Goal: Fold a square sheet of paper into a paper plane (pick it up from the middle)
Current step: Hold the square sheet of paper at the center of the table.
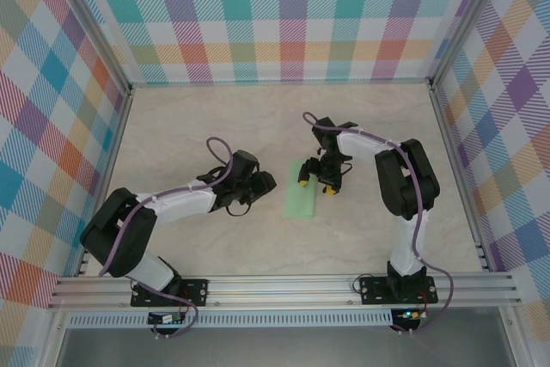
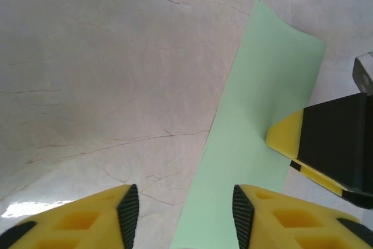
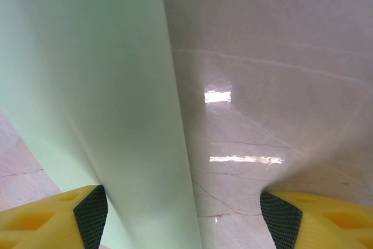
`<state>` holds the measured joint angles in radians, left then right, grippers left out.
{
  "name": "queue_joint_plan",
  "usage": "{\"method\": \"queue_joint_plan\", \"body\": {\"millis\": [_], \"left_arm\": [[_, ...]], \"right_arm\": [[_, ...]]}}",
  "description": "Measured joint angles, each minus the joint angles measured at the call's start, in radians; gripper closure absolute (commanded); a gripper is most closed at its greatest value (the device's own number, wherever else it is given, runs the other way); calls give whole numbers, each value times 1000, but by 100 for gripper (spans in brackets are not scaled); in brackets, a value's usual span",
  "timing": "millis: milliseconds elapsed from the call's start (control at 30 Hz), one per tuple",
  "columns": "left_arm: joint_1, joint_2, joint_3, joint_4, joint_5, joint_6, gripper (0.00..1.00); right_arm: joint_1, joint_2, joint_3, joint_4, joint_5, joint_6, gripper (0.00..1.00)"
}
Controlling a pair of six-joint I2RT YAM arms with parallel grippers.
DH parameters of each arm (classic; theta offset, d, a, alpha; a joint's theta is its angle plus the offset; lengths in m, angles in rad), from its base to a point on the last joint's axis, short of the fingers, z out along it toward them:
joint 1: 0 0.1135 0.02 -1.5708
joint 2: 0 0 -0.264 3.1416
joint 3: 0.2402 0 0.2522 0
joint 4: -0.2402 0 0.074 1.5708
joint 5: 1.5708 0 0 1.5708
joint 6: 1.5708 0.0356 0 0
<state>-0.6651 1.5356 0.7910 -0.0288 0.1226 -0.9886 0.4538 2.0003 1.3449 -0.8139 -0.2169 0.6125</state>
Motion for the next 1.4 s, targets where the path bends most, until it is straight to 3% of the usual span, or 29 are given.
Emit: {"method": "queue_joint_plan", "body": {"millis": [267, 833, 1400], "left_arm": [[-2, 92, 101, 13, 50, 21, 100], [-32, 364, 359, -52, 112, 48, 100], [-48, 441, 418, -137, 86, 67, 100]], "right_arm": [[0, 2, -1, -3, 0, 0, 23], [0, 6, -2, -2, 0, 0, 23], [0, 6, -3, 0, -7, 0, 21]]}}
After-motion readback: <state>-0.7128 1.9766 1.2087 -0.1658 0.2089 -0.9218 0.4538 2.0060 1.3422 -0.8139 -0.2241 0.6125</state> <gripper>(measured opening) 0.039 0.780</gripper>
